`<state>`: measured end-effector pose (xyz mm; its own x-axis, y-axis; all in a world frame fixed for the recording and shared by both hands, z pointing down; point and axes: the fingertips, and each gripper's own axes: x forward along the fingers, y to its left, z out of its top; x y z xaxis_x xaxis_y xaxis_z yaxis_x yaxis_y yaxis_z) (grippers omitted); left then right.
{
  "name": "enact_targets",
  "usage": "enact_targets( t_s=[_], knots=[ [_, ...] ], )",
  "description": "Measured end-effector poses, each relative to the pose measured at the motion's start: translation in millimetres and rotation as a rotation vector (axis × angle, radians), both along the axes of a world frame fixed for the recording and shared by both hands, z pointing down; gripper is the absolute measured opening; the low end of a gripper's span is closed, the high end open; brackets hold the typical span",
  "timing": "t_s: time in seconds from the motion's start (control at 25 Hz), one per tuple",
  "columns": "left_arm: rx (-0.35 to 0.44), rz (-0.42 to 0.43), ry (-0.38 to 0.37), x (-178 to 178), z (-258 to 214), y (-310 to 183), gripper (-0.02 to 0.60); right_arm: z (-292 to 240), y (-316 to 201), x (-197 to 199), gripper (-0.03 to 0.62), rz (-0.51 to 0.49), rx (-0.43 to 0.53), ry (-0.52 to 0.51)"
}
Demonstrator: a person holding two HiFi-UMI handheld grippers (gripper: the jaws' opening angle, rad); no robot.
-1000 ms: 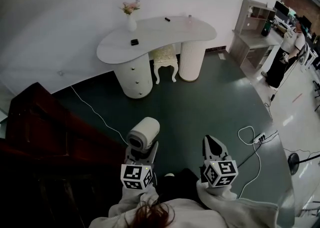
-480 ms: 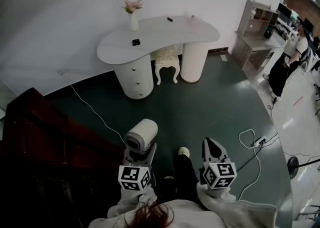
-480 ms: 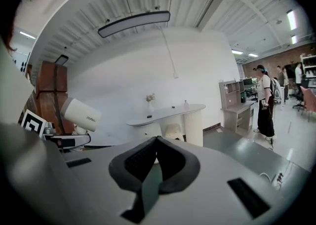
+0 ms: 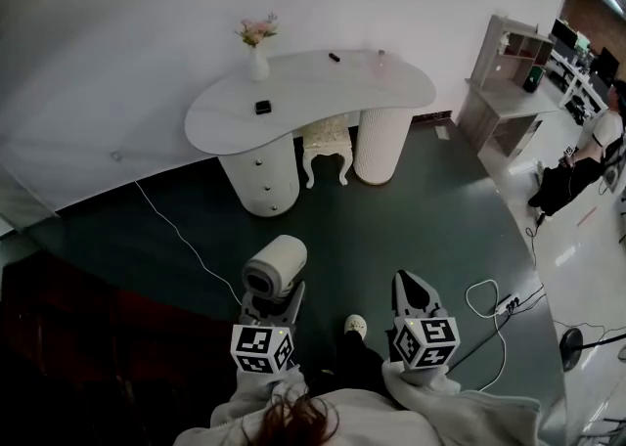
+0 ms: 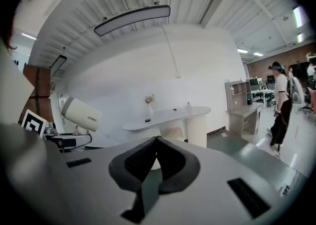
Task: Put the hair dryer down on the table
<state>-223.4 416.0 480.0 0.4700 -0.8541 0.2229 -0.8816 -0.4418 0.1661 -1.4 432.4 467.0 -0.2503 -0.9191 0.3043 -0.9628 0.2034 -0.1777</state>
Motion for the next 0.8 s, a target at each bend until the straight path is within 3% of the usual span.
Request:
enact_targets(
  t_s=[0.32, 0.8],
  knots=[
    [0.007, -0.014, 0.002, 27.7, -4.4, -61.0, 0.241, 0.3, -58.2, 25.2, 0.049, -0.025, -0.006, 0.003],
    [0.024, -0.062, -0.001, 60.3, -2.8, -109.4, 0.241, 1.6, -118.2, 63.9, 0.049, -0.055, 0.020, -0.005]
  ],
)
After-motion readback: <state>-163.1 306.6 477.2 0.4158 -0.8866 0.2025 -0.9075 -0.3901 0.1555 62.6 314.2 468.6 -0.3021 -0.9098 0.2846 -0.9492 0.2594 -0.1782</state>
